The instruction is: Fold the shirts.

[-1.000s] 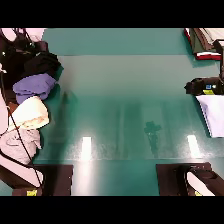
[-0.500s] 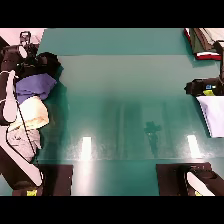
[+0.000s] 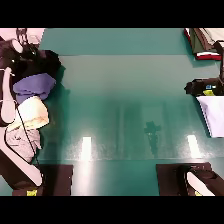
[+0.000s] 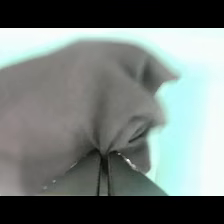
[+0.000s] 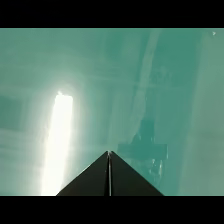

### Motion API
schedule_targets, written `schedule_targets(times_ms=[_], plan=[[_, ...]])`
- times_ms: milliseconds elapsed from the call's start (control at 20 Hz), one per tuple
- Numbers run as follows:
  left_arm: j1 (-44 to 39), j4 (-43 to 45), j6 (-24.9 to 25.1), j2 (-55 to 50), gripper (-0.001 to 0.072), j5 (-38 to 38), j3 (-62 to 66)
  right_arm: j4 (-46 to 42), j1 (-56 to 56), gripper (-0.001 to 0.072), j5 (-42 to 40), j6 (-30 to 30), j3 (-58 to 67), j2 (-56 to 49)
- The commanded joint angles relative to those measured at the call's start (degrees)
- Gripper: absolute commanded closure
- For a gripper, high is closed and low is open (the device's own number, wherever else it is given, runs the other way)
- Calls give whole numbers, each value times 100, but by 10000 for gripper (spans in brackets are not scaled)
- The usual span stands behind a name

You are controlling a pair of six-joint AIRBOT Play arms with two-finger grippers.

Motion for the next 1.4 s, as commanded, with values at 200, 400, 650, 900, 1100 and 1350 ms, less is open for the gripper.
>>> schedule_targets(times_ms=[200,400,650,900,1100,1350], plan=[[-595,-3333,2367,2310,685,-70,92,146,4,694,-625,-9,553,2],[-1292,-4586,2793,3309,685,-960,87,103,4,694,-901,-13,1475,2],[-2199,-4505,2601,3593,685,-1993,-286,103,4,694,-883,-17,2378,2],[-2796,-3751,2411,3429,684,-2127,-1851,107,4,694,-522,-17,2712,4],[-2771,-2162,1473,3060,177,-2404,-2529,105,4,694,-210,-22,2708,0],[-2153,-1644,885,3056,179,-3324,-2861,101,4,694,-205,-76,2708,-17]])
